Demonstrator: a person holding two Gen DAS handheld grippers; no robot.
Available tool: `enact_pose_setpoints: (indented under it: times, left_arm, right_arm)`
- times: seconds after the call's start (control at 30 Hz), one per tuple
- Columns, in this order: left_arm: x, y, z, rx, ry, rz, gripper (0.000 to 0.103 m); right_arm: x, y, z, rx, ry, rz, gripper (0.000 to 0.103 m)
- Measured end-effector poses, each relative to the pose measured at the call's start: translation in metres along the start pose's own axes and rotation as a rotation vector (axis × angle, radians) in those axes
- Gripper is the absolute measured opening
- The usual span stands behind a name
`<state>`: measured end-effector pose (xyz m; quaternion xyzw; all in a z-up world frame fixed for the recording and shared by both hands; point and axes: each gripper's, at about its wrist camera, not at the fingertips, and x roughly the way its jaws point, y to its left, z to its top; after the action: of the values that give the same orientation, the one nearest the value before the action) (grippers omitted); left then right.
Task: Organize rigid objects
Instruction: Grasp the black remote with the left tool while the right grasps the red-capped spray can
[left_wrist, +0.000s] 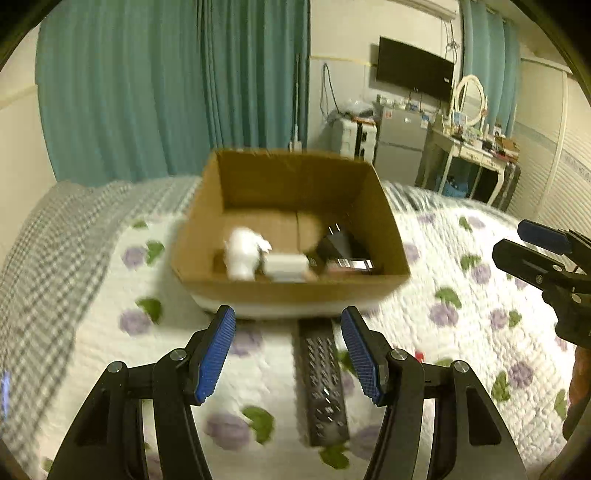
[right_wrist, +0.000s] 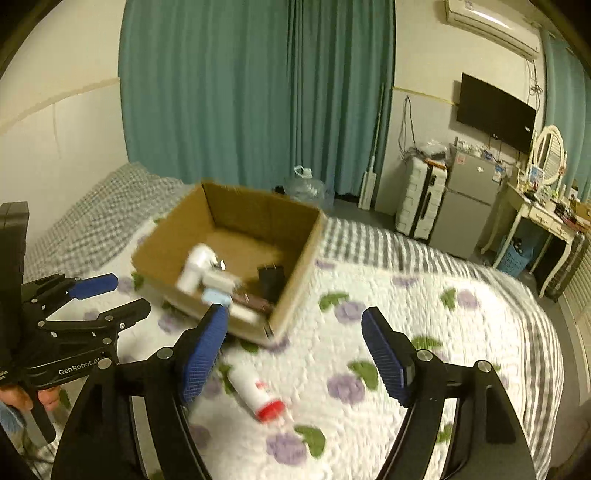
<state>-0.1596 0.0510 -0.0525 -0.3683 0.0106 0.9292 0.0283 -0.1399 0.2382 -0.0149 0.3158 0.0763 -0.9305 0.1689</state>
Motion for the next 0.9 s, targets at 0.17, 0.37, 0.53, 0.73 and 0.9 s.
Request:
enact_pose_setpoints:
  times: [0.17,0.37,0.53,0.73,0.9]
  left_arm:
    - [0.033,-0.026,-0.028,0.025,0.086,0.007,0.063]
    - [0.079,-0.038,-0.051,0.039,0.195,0.012,0.063]
    - [0.109,-0.041,-0.062,0.049,0.271,0.005,0.063]
    - [0.113,-0.042,-0.067,0.054,0.269,-0.019,0.046]
    - [0.088,-0.03,-0.071,0.035,0.231,-0.045,0.04]
  right_arm:
    - [0.026,-0.014,-0.037,0.029,0.063,-0.018,0.075]
    - [0.046,-0.018,-0.054,0.009,0.099,-0.032,0.075]
    - [0.059,-0.018,-0.055,0.016,0.122,-0.015,0.075]
    - [0.073,-0.01,-0.056,-0.007,0.158,0.004,0.075]
    - [0.087,0.006,-0.056,-0.057,0.182,0.053,0.075]
